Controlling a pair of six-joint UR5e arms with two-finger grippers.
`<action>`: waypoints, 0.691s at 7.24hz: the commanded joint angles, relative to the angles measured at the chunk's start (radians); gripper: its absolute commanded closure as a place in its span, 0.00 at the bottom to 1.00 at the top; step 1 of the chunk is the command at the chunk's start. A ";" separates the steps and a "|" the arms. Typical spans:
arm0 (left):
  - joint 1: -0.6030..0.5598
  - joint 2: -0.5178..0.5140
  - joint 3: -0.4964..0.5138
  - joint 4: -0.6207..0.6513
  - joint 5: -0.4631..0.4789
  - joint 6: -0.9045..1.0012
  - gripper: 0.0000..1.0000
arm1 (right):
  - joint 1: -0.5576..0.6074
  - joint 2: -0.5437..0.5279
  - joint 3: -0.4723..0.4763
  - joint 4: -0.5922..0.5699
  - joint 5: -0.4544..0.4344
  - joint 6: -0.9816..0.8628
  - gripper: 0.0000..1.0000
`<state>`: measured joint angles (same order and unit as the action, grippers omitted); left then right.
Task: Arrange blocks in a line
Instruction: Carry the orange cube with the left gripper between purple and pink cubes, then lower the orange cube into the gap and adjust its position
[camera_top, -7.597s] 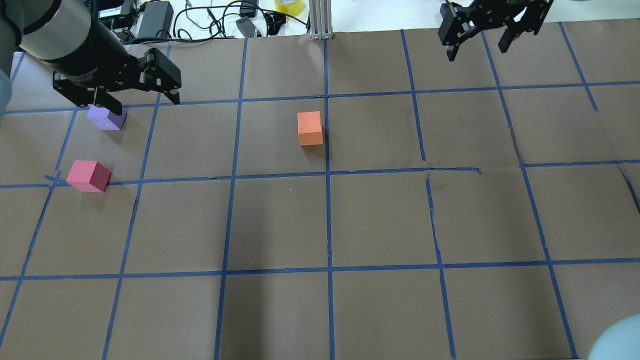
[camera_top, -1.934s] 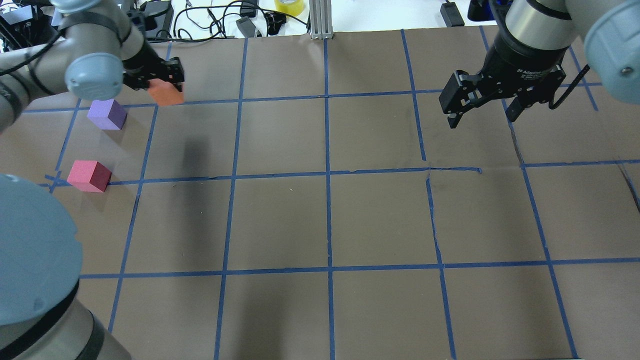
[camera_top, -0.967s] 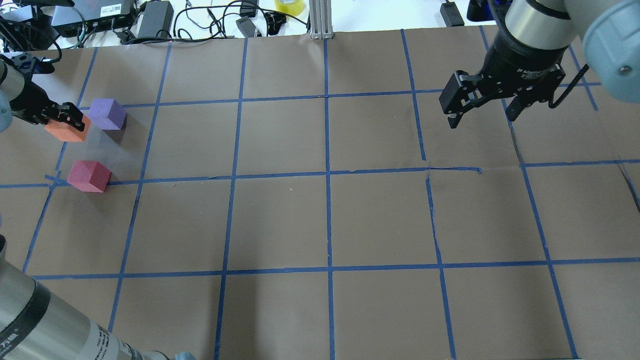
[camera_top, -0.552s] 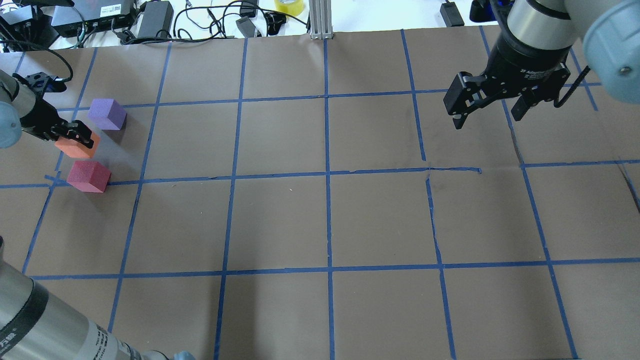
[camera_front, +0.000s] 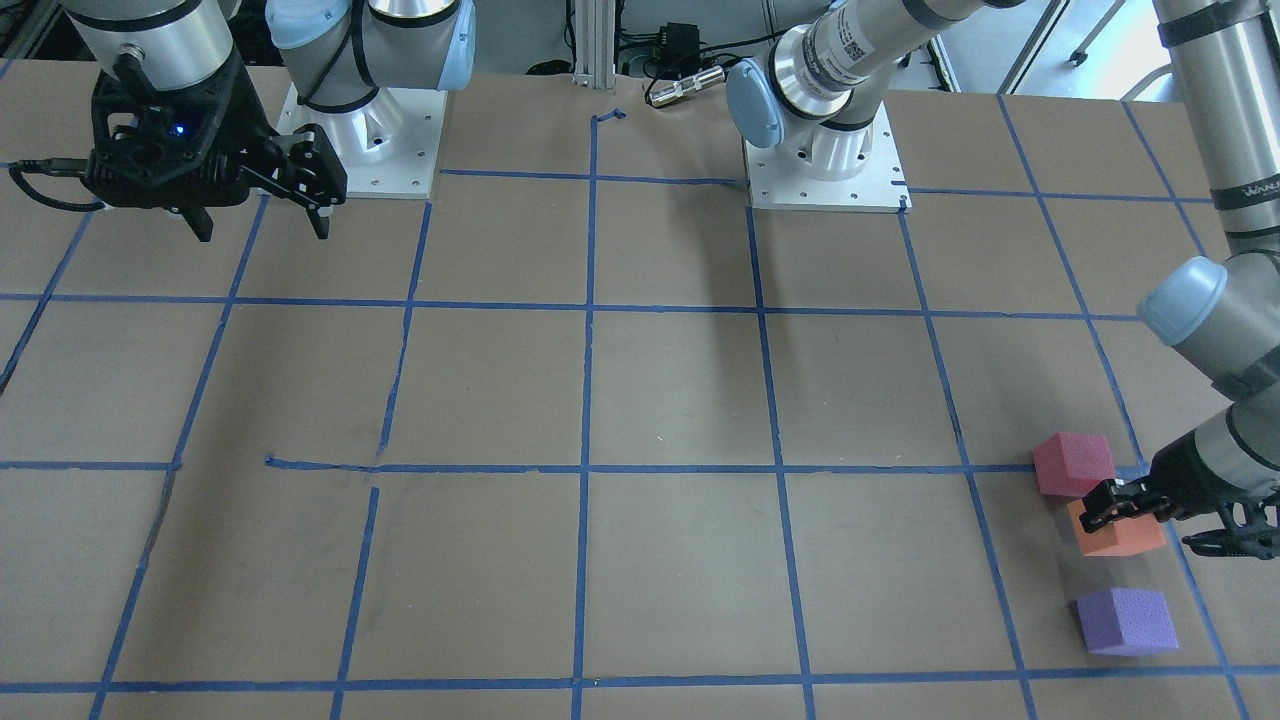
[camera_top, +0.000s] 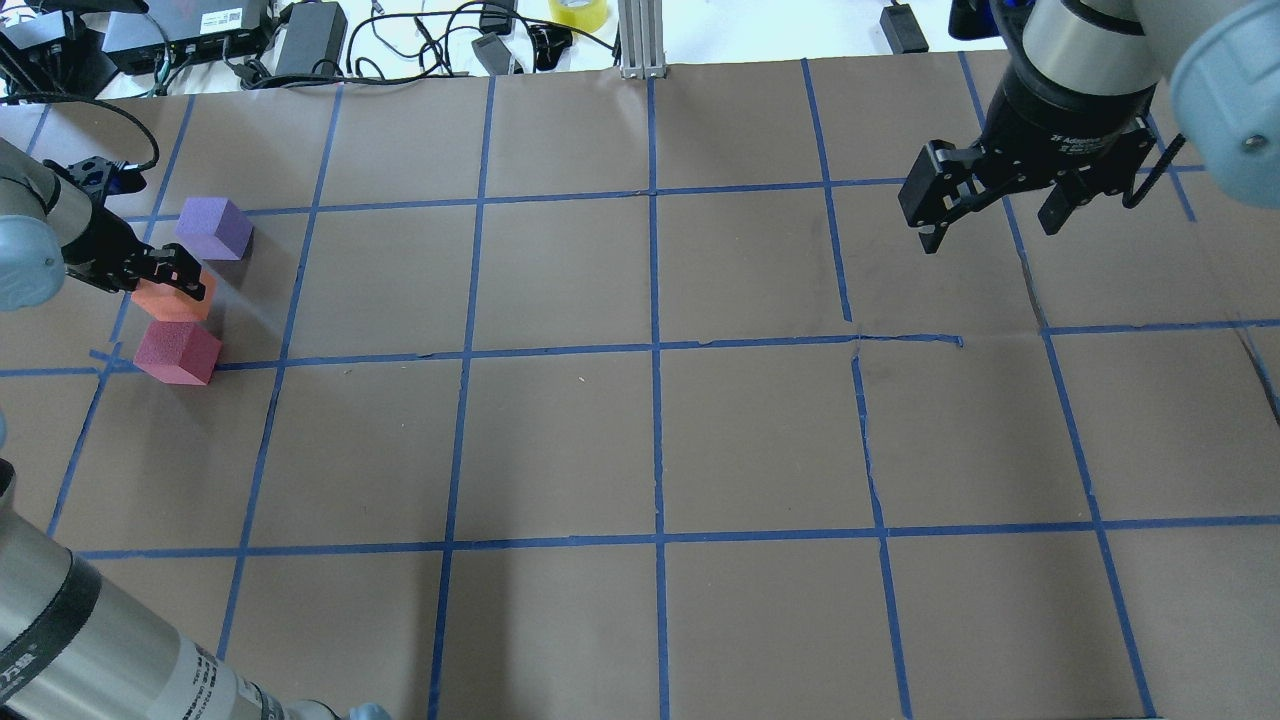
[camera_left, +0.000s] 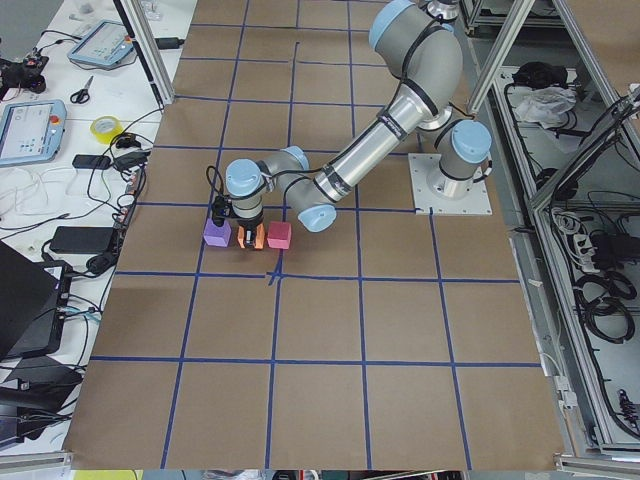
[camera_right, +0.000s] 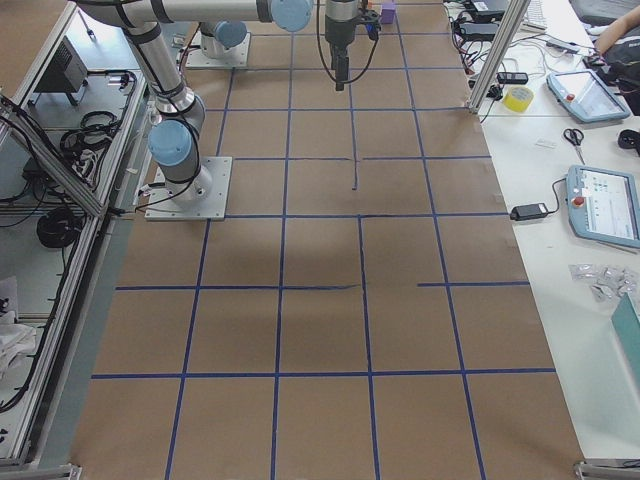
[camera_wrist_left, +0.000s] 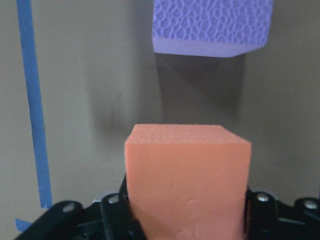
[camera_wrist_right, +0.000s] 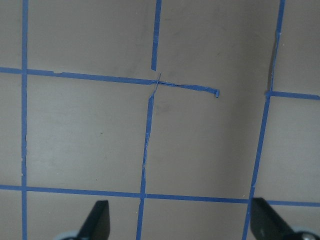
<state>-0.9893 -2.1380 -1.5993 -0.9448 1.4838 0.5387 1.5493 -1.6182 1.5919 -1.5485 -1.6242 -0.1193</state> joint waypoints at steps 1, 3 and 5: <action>-0.002 -0.020 0.001 0.004 -0.005 -0.010 1.00 | 0.000 0.001 0.000 -0.002 -0.003 -0.003 0.00; -0.006 -0.029 -0.001 0.005 -0.005 -0.011 1.00 | -0.005 0.009 0.002 0.001 -0.006 -0.003 0.00; -0.012 -0.030 0.001 0.006 -0.005 -0.016 1.00 | 0.000 0.000 -0.001 -0.002 0.013 0.006 0.00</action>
<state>-0.9980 -2.1665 -1.5996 -0.9400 1.4787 0.5252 1.5484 -1.6171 1.5915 -1.5501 -1.6234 -0.1173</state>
